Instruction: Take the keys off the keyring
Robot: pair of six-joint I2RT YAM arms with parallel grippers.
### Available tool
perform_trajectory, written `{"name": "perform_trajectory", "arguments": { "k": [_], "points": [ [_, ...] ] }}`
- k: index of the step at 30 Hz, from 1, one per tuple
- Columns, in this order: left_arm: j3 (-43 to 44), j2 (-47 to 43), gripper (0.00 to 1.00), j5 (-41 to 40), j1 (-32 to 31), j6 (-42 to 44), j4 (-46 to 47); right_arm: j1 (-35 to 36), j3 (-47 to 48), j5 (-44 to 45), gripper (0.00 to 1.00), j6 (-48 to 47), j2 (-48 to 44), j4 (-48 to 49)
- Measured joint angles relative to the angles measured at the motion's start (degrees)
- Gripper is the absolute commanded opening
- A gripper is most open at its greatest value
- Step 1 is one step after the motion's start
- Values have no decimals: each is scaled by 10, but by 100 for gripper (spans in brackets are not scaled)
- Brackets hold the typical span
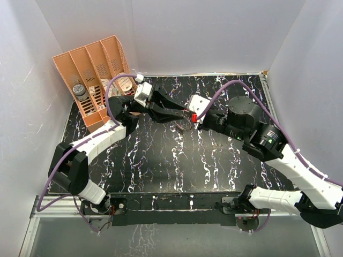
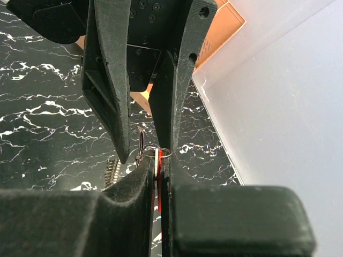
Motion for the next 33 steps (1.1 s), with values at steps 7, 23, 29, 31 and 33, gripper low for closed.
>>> {"name": "perform_trajectory", "arguments": {
  "k": [7,23,29,31,33],
  "points": [
    [5,0,33,3,-1,-8,13,0,0,-5,0,-3,2,0],
    [7,19,26,16,-5,-24,27,0,0,-7,0,-6,2,1],
    [7,19,26,17,-5,-31,39,0,0,-7,0,-6,2,1],
    [7,19,25,17,-5,-37,47,0,0,-7,0,-6,2,1],
    [8,19,23,19,-5,-42,53,0,0,-7,0,-6,2,1]
  ]
}}
